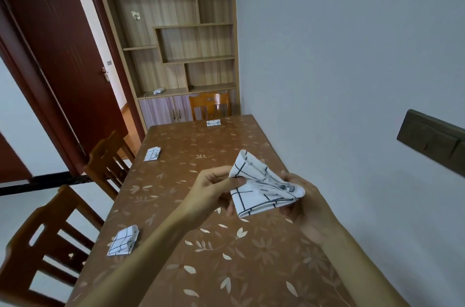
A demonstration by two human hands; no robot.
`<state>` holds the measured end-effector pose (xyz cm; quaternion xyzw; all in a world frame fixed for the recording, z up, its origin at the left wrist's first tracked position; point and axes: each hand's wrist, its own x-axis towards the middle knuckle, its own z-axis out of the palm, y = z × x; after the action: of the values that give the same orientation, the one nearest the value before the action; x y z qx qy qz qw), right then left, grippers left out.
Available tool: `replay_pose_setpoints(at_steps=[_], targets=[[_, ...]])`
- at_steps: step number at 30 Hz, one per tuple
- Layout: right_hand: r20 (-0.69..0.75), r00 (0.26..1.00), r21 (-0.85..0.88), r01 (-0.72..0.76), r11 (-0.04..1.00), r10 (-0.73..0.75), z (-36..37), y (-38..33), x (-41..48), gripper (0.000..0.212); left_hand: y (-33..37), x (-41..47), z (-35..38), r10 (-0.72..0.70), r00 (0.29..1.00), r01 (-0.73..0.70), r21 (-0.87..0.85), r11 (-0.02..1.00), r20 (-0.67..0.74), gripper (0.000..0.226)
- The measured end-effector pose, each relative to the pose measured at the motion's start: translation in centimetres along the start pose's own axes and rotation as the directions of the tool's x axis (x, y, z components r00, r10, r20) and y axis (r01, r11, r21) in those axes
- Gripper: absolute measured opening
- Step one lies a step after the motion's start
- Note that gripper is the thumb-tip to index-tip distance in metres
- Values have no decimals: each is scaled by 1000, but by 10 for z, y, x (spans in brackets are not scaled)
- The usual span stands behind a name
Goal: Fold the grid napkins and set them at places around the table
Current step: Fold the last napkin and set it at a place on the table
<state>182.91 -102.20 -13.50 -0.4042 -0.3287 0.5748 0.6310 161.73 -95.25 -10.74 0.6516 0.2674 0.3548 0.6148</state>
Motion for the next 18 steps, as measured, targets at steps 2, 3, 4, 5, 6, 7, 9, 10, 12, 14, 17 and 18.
replay_pose_setpoints(at_steps=[2, 3, 4, 5, 6, 7, 9, 10, 12, 14, 17, 18], targets=[[25, 999, -49, -21, 999, 23, -1, 3, 1, 35, -5, -2, 1, -16, 1000, 16, -31, 999, -13, 24], [26, 999, -67, -28, 997, 30, 0, 3, -1, 33, -7, -2, 0, -29, 999, 28, -44, 999, -29, 27], [46, 998, -63, -36, 997, 39, -1, 4, 0, 31, -9, -3, 0, -46, 998, 44, -54, 998, -39, 30], [43, 998, -61, -53, 997, 56, 0, 4, -2, 31, -10, -4, -1, -60, 997, 57, -59, 997, -41, 34], [47, 996, -73, -69, 995, 72, 1, 6, -3, 33, -11, -5, -2, -67, 997, 65, -58, 996, -31, 38], [40, 996, -104, -81, 991, 85, 1, 7, -4, 35, -13, -7, -3, -74, 997, 73, -45, 996, -22, 42], [19, 997, -186, -69, 980, 74, 2, 14, -3, 32, -16, -13, -2, -96, 994, 96, -8, 995, -44, 51], [7, 997, -223, -67, 972, 70, 1, 18, -4, 32, -20, -15, -2, -99, 991, 102, 34, 994, -85, 50], [-46, 996, -292, -92, 952, 82, 0, 31, -4, 44, -33, -17, -2, -43, 984, 71, 158, 985, -173, 29], [-103, 993, -396, -100, 913, 64, 1, 46, -5, 49, -51, -21, -4, -10, 981, 52, 209, 977, -193, 9], [-154, 988, -442, -97, 892, 31, 5, 68, -8, 35, -78, -29, -3, -90, 973, 127, 168, 978, -213, 22], [-159, 987, -454, -100, 885, 30, 4, 76, -8, 35, -85, -33, -1, -121, 968, 157, 154, 976, -220, 23]])
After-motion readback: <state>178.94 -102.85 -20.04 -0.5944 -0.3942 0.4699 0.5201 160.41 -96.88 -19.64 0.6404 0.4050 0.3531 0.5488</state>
